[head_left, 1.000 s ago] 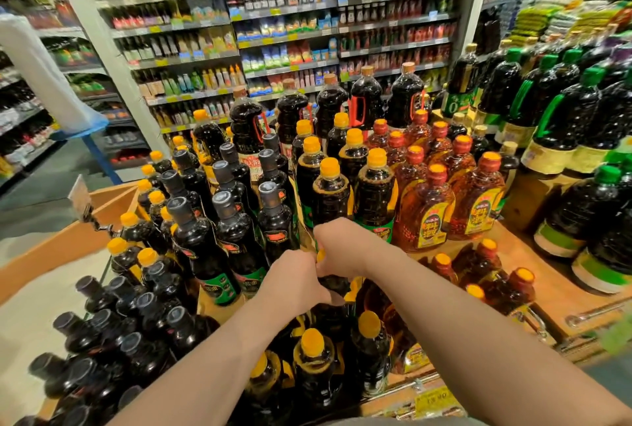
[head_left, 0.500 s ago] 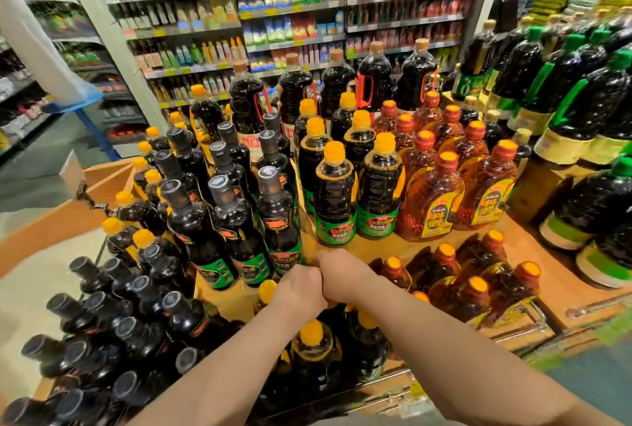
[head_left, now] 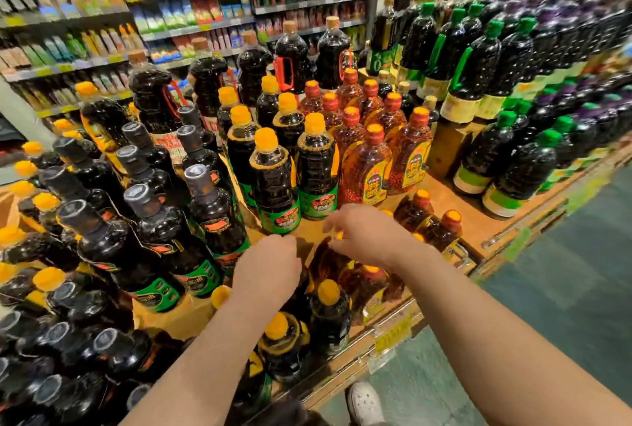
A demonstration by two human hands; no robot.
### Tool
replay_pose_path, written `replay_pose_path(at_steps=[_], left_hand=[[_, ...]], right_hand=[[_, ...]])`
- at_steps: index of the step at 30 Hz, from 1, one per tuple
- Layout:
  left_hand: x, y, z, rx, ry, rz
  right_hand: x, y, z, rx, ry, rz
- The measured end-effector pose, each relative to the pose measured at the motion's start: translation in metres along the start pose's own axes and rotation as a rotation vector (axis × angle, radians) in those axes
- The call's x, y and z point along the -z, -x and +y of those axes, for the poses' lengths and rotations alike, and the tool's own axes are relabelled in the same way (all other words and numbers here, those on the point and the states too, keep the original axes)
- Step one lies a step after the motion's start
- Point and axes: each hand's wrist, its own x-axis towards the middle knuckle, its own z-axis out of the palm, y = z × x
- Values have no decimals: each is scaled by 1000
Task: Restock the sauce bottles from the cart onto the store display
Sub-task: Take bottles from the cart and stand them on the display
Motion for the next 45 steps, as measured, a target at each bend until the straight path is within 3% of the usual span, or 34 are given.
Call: replay_pose_path(at_steps=[3, 10, 18, 25, 27, 30, 33, 37, 40, 45], left_hand=[[4, 3, 20, -139, 145, 80], [-22, 6, 79, -248, 160, -92], [-55, -29, 139, -48, -7, -294], [-78, -49, 159, 40, -126, -405], [-78, -56, 162, 49, -148, -463], [-79, -67, 163, 121, -146, -560], [-80, -68, 172, 172, -141, -449], [-72, -77, 200, 63, 59, -244], [-70, -94, 225, -23, 111, -243], [-78, -107, 238, -22, -55, -314]], right_hand=[[15, 27, 21, -95, 28, 0], [4, 57, 69, -106, 50, -97], [-14, 47, 128, 7, 67, -125], [-8, 44, 183, -20, 211, -204], [-13, 42, 190, 3, 192, -281], [-12, 41, 201, 13, 74, -269], [2, 37, 221, -41, -12, -136], [19, 40, 245, -122, 127, -73], [14, 44, 257, -149, 219, -147], [-8, 37, 275, -153, 45, -244]])
